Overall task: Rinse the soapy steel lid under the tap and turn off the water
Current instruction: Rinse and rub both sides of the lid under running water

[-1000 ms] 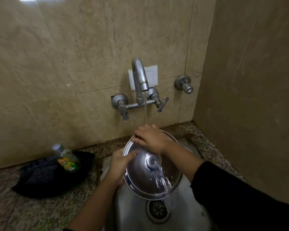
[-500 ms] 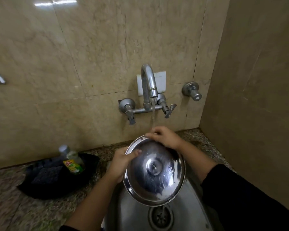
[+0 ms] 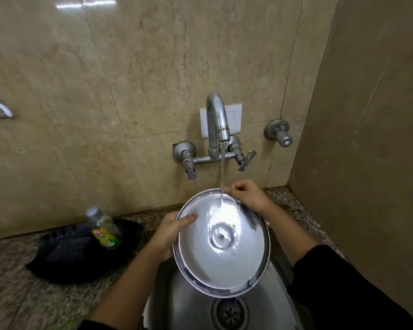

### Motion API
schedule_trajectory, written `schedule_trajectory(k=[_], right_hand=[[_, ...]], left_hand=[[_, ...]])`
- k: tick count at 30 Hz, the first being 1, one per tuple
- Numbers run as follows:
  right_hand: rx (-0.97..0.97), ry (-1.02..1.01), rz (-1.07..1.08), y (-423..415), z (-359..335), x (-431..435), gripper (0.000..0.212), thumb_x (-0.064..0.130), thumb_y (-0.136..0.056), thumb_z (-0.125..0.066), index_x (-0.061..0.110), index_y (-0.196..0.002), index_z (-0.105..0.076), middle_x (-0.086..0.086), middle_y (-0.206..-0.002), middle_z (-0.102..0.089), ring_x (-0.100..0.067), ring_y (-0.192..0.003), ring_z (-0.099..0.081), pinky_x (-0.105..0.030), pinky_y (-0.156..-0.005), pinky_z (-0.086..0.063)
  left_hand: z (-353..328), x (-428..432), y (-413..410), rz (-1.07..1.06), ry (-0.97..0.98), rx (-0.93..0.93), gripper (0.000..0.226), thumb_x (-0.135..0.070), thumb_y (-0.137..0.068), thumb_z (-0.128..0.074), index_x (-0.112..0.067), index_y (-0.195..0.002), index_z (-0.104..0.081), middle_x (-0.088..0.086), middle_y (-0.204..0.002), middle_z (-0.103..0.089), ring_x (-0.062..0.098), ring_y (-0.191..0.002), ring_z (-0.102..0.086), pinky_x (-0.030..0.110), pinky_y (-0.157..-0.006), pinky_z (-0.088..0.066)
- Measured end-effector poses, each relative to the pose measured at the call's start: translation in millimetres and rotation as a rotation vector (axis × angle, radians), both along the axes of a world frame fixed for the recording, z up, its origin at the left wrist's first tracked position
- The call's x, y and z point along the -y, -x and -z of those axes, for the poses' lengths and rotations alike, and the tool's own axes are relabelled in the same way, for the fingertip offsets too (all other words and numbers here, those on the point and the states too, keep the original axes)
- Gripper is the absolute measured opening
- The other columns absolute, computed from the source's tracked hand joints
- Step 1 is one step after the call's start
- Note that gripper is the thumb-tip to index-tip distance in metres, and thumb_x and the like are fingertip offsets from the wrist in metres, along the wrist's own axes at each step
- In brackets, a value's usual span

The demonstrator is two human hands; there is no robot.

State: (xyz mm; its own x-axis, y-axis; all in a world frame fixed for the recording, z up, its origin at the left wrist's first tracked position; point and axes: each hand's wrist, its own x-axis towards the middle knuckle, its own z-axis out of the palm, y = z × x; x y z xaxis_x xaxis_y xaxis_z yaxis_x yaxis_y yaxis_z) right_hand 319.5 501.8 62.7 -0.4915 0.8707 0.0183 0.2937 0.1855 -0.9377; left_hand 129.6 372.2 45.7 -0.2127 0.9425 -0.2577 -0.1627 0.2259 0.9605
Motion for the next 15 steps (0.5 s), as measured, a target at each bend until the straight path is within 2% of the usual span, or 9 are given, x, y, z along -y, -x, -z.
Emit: schedule_trajectory(k=[2,4,7,10,12,15], right_hand=[[0.084,-0.038,-0.063,11.4,0.6,8.8,0.032,0.038,-0.083,-0.07,0.007,-0.076,-0.067,-0.003,-0.067,-0.061,-0.016,-0.064,-0.056,-0.035,-0.068,-0.046],[0.189,-0.143,-0.126,29.9,-0.7,17.0,0.03,0.047,-0.077,-0.072,0.017,-0.073,-0.07,0.006,-0.062,-0.064,-0.009,-0.06,-0.057,-0.033,-0.063,-0.046],[0.151,-0.149,-0.03,27.0,-6.5,11.0,0.044,0.059,-0.065,-0.074,0.016,-0.067,-0.067,0.001,-0.062,-0.066,-0.014,-0.06,-0.06,-0.036,-0.063,-0.049],[0.082,-0.076,0.104,4.1,-3.1,4.3,0.04,0.05,-0.078,-0.071,0.015,-0.064,-0.059,-0.006,-0.061,-0.059,-0.02,-0.06,-0.054,-0.038,-0.066,-0.046],[0.081,-0.083,0.089,7.3,0.1,11.7,0.038,0.047,-0.083,-0.067,0.014,-0.068,-0.06,-0.006,-0.063,-0.059,-0.02,-0.061,-0.055,-0.038,-0.066,-0.046],[0.266,-0.211,0.02,27.1,-1.6,25.5,0.038,0.055,-0.081,-0.065,0.018,-0.074,-0.065,0.002,-0.069,-0.066,-0.016,-0.066,-0.061,-0.033,-0.063,-0.045]], left_hand=[[-4.9,-5.2,0.6,0.109,0.062,-0.031,0.021,-0.015,-0.085,-0.066,-0.005,-0.102,-0.071,0.019,-0.099,-0.074,0.036,-0.091,-0.07,0.043,-0.083,-0.055],[-10.6,-10.7,-3.2,0.194,0.072,-0.077,0.018,-0.014,-0.083,-0.068,-0.008,-0.099,-0.073,0.017,-0.099,-0.074,0.034,-0.092,-0.07,0.043,-0.086,-0.053],[-10.0,-7.8,-6.9,0.116,0.018,-0.043,0.018,-0.014,-0.083,-0.068,-0.004,-0.098,-0.072,0.021,-0.1,-0.073,0.037,-0.091,-0.069,0.045,-0.085,-0.053],[-3.9,-0.5,-0.5,-0.006,0.039,0.032,0.024,-0.019,-0.086,-0.065,-0.001,-0.1,-0.07,0.024,-0.101,-0.072,0.039,-0.091,-0.068,0.046,-0.085,-0.054],[-5.7,0.7,0.2,0.048,0.086,0.073,0.026,-0.022,-0.088,-0.062,-0.003,-0.103,-0.07,0.021,-0.1,-0.073,0.037,-0.091,-0.069,0.045,-0.087,-0.053],[-6.3,-1.7,-4.2,0.138,0.076,-0.009,0.028,-0.022,-0.088,-0.063,-0.005,-0.109,-0.068,0.017,-0.101,-0.074,0.033,-0.093,-0.07,0.043,-0.087,-0.053]])
